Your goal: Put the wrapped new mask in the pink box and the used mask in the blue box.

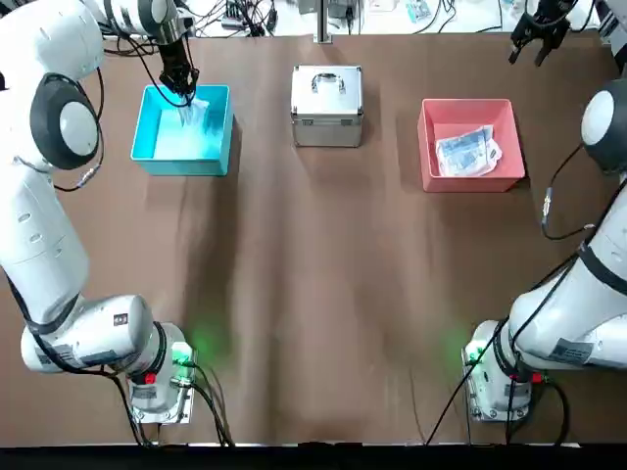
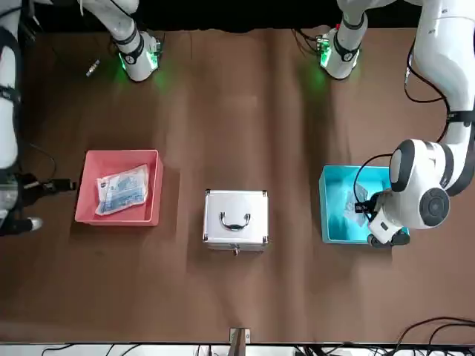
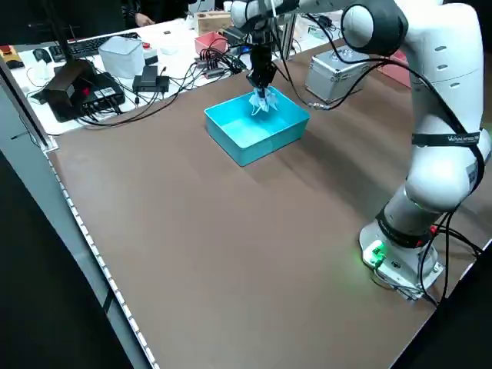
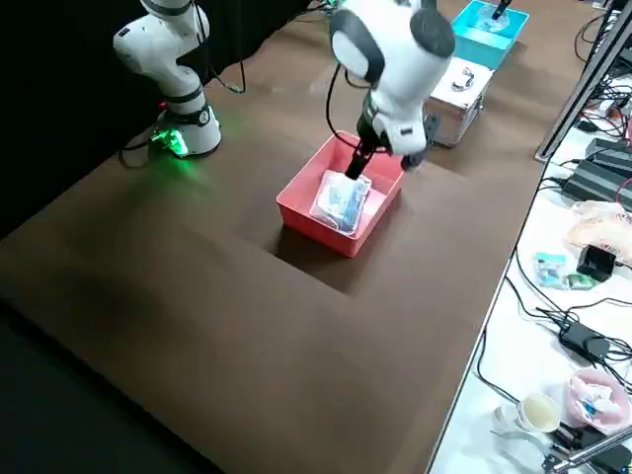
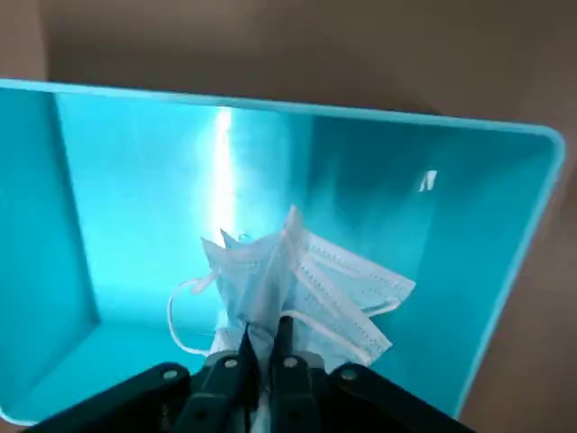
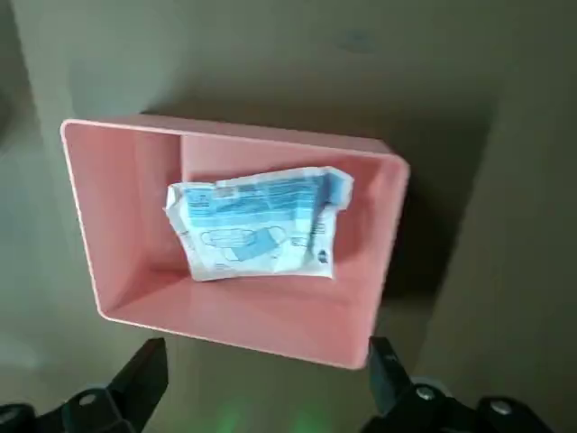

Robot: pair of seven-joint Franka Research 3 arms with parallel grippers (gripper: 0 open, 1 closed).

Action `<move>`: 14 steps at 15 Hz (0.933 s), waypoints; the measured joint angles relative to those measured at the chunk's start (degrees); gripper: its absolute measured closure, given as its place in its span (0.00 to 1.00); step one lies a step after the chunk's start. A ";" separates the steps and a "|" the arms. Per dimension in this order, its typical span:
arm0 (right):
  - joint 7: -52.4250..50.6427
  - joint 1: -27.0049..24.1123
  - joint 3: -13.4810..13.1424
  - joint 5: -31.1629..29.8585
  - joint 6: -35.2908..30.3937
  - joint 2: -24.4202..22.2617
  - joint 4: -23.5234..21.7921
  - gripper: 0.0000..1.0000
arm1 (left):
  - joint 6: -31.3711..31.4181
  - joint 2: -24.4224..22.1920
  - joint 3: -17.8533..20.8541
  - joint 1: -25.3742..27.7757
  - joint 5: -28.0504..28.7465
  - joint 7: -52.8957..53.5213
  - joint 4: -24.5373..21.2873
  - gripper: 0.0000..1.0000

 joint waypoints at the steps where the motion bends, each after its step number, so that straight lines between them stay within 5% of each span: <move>1: 0.47 0.80 0.07 -1.75 -0.11 -1.39 0.03 0.02 | -0.07 0.14 0.04 0.01 0.16 0.00 -0.05 0.93; 10: 11.51 2.98 2.70 -3.12 -0.59 -10.96 -0.53 0.02 | 1.19 3.53 0.30 0.60 4.25 0.00 -0.49 0.93; 14: 11.47 3.00 2.79 -3.12 7.60 -20.00 -11.74 0.02 | 1.83 4.53 0.33 0.72 5.15 0.00 -0.48 0.93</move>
